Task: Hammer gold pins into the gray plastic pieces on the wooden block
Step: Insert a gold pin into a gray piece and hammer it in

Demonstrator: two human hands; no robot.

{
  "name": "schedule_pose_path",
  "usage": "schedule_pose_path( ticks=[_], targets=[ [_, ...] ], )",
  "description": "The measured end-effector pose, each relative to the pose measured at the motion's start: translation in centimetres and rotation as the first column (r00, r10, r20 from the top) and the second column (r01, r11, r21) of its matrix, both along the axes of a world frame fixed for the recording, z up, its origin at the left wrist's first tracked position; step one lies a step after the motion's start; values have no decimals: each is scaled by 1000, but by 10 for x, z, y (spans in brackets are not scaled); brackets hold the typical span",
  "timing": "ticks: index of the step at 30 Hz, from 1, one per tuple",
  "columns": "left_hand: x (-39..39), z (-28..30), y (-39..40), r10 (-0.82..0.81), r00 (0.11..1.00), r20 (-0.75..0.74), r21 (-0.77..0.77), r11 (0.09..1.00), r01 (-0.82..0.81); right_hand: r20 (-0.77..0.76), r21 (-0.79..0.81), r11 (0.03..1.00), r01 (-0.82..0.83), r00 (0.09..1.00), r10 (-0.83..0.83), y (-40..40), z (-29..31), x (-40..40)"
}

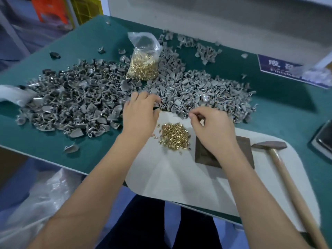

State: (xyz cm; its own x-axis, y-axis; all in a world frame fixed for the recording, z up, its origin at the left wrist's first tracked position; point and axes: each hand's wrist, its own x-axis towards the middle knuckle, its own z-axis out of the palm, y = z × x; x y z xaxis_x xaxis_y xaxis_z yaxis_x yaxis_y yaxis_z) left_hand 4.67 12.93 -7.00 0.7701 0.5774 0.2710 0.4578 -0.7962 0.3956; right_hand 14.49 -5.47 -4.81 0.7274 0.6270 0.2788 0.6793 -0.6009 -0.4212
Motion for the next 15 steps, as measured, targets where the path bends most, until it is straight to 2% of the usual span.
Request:
schedule_pose_path(
  ticks=[5,9,12,15],
  targets=[
    [2,1,6,34,999,-5,32,999,-34,-40,16,997,-78,996,78,0,1,-1],
    [1,3,7,42,999,-13,33,999,-41,-35,-30,987,-160,987,159,0,2,-4],
    [-11,2,-3,19,992,124,-15,1000,-17,-19,-51,986,-157,987,157,-2,1,-5],
    [-37,-9,-22,-2,959,282,-177,983,54,5,-64,986,-154,988,155,-2,2,-8]
  ],
)
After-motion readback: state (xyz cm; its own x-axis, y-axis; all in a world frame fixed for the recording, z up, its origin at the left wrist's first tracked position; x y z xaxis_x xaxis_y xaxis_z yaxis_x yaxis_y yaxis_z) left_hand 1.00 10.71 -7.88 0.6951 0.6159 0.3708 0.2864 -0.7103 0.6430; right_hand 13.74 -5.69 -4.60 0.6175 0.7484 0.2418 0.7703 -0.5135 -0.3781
